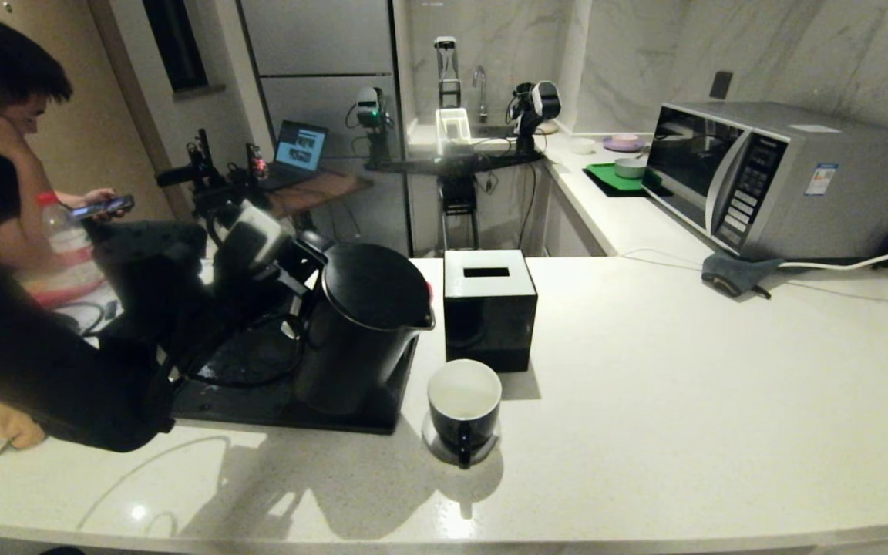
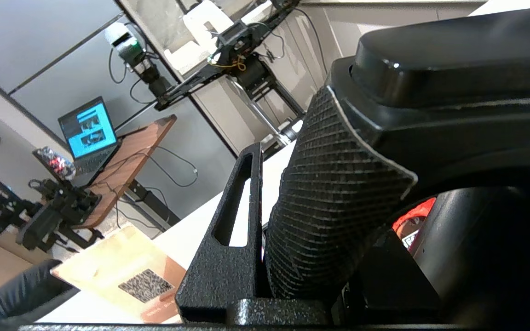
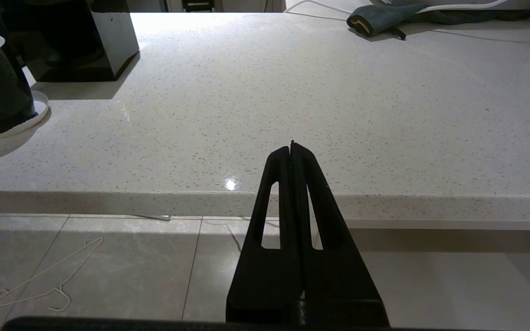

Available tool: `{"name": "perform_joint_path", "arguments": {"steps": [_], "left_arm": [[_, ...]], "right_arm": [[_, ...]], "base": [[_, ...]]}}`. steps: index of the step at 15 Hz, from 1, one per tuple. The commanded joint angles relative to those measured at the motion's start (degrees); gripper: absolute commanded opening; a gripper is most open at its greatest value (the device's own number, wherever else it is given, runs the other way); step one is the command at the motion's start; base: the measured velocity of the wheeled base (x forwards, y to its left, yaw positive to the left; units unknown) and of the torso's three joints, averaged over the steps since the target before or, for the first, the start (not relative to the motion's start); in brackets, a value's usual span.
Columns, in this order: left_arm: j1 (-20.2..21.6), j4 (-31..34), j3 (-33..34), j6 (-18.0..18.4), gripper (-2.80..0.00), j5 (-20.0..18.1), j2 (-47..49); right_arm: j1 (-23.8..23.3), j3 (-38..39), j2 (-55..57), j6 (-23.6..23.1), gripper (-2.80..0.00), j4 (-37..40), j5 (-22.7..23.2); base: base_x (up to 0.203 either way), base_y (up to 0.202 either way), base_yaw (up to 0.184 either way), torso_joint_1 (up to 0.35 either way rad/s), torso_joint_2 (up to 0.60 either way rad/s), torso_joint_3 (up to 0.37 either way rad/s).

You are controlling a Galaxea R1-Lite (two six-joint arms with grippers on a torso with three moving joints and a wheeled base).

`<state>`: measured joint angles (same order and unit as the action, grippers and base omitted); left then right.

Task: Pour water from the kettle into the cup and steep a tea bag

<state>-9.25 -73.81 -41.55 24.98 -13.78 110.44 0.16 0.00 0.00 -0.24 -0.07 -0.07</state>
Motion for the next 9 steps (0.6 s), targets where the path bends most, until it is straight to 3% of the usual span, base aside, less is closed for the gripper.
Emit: {"name": "perform_joint_path", "arguments": {"steps": [1, 9], "left_arm": [[-0.07, 1.62, -0.81, 0.67, -2.8, -0.11, -0.58], [-0.24, 4.99, -2.03, 3.29, -2.8, -1.25, -0.58]], "right_arm": [[0.02, 0.0, 0.0, -0.02, -2.8, -0.01, -0.01], [0.02, 0.0, 0.0, -0.02, -2.8, -0.01, -0.01]], "base": [[0.0, 0.0, 0.0, 0.0, 0.0, 0.0], [0.0, 0.0, 0.0, 0.0, 0.0, 0.0]]}}
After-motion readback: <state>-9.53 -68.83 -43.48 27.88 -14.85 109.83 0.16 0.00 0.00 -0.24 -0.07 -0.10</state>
